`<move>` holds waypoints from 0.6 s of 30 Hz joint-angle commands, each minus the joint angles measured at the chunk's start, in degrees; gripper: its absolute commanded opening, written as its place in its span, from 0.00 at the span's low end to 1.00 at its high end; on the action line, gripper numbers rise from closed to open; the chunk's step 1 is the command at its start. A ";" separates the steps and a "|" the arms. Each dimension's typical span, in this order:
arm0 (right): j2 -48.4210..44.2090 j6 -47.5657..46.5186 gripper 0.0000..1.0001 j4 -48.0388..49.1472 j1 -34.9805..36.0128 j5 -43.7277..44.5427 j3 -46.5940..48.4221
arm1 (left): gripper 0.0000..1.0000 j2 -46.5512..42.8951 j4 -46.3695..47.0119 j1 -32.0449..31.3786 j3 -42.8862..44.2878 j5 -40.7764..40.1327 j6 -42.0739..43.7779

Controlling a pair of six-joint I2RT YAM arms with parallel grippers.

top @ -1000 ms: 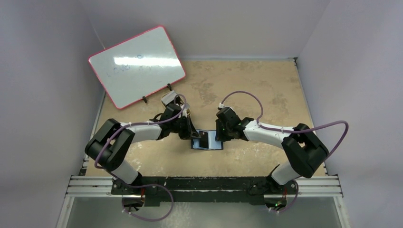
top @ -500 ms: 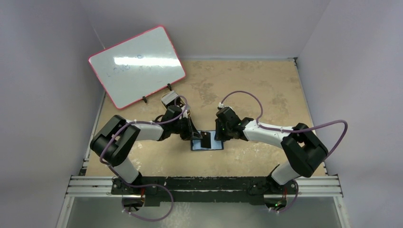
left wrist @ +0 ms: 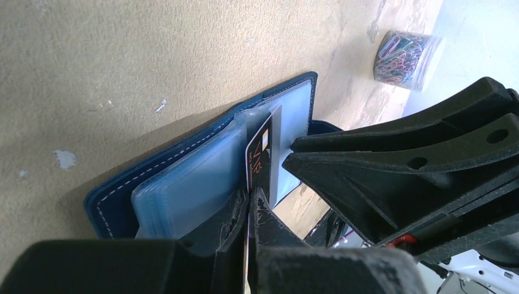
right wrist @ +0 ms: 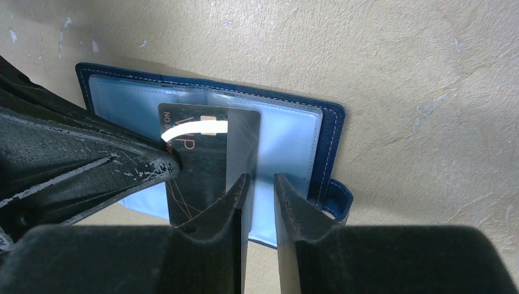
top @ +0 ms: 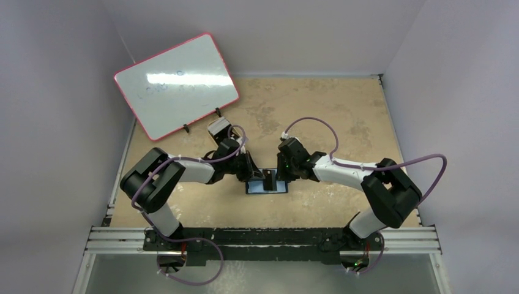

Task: Put the credit cards into the card holder
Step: Insert the credit card into the card holder.

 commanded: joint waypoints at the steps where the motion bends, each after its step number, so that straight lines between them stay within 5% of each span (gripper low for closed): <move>1: -0.69 0.80 0.23 -0.66 -0.24 0.53 -0.29 | 0.00 0.42 0.66 -1.57 0.07 -4.13 -0.76; 11: -7.44 1.94 0.35 -3.09 -0.75 2.06 -1.08 | 0.09 0.09 -1.99 -1.89 1.89 -5.69 0.26; 18: -7.56 2.63 0.34 -3.15 -0.93 3.40 -3.09 | 0.16 -3.42 -10.82 -2.30 4.86 -9.01 4.47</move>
